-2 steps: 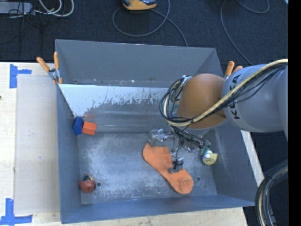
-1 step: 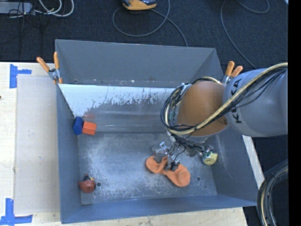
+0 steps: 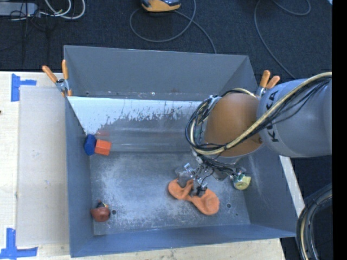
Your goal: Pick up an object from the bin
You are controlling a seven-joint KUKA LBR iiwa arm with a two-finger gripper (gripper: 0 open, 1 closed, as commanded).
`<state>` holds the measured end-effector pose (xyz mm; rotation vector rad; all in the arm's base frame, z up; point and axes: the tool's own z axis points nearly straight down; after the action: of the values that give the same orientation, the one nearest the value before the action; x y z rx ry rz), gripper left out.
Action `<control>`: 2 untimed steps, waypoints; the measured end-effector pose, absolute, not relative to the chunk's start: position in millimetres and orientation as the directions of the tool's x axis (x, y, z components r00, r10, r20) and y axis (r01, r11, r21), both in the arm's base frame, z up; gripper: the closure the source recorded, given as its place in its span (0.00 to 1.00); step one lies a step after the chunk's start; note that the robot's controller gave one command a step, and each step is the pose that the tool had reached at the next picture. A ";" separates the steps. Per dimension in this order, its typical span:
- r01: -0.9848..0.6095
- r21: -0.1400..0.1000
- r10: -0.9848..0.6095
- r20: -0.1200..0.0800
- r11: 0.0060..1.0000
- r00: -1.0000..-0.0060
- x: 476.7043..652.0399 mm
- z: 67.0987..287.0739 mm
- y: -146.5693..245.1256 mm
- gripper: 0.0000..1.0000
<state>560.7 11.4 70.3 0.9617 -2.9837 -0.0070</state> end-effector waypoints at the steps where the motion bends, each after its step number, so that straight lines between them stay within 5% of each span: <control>1: -0.567 0.007 -0.567 0.005 0.824 -0.824 554.2 173.7 2.4 1.00; 2: -0.566 0.007 -0.566 0.005 0.824 -0.824 554.2 173.6 2.1 1.00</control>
Offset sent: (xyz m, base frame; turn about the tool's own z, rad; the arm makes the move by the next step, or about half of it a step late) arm 0.0000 0.0000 0.0000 0.0000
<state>554.2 2.1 173.6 0.9293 -2.9937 -0.0088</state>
